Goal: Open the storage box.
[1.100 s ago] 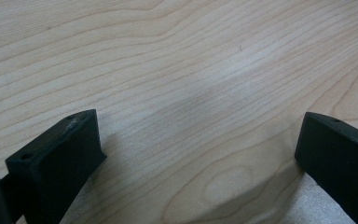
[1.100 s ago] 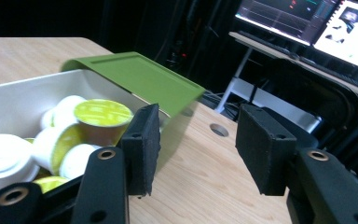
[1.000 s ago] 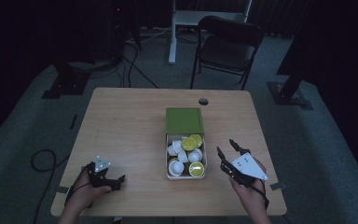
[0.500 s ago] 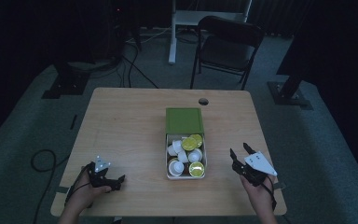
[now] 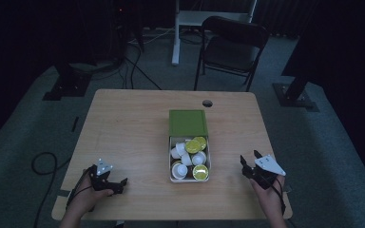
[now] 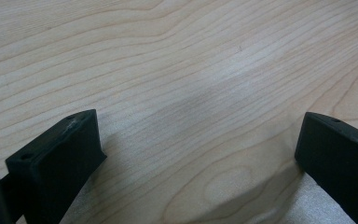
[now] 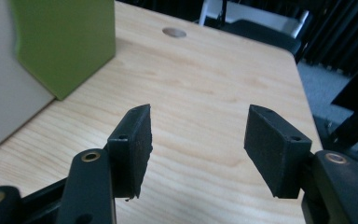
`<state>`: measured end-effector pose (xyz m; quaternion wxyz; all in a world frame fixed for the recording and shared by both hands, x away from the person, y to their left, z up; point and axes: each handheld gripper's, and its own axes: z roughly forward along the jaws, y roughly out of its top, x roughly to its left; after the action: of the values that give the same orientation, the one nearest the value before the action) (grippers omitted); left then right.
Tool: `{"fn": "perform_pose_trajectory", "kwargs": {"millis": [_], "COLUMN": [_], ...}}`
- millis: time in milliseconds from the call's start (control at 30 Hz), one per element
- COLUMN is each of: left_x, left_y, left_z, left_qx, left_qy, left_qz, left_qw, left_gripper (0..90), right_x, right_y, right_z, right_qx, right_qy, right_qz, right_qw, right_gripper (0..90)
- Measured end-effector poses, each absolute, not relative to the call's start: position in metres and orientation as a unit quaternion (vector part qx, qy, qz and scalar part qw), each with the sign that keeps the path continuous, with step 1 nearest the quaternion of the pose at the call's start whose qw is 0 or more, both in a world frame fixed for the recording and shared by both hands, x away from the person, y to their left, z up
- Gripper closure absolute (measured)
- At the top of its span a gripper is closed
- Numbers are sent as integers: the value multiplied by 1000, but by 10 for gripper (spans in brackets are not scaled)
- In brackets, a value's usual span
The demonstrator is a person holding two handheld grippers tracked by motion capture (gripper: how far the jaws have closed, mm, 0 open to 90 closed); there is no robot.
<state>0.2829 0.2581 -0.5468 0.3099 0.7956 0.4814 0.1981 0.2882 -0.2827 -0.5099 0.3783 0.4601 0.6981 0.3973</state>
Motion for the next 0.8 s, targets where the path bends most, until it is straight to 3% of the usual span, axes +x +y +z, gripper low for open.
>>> {"fn": "perform_pose_trajectory", "kwargs": {"millis": [800], "left_x": [283], "left_y": [258], "left_z": [-547], "left_qx": [795], "left_qy": [482], "left_qz": [197], "left_qw": [310], "left_gripper": [7], "right_x": [303], "right_y": [-302], "right_z": [-545], "right_qx": [541], "right_qy": [715], "right_qz": [326], "right_qw": [300], "right_gripper": [434]}}
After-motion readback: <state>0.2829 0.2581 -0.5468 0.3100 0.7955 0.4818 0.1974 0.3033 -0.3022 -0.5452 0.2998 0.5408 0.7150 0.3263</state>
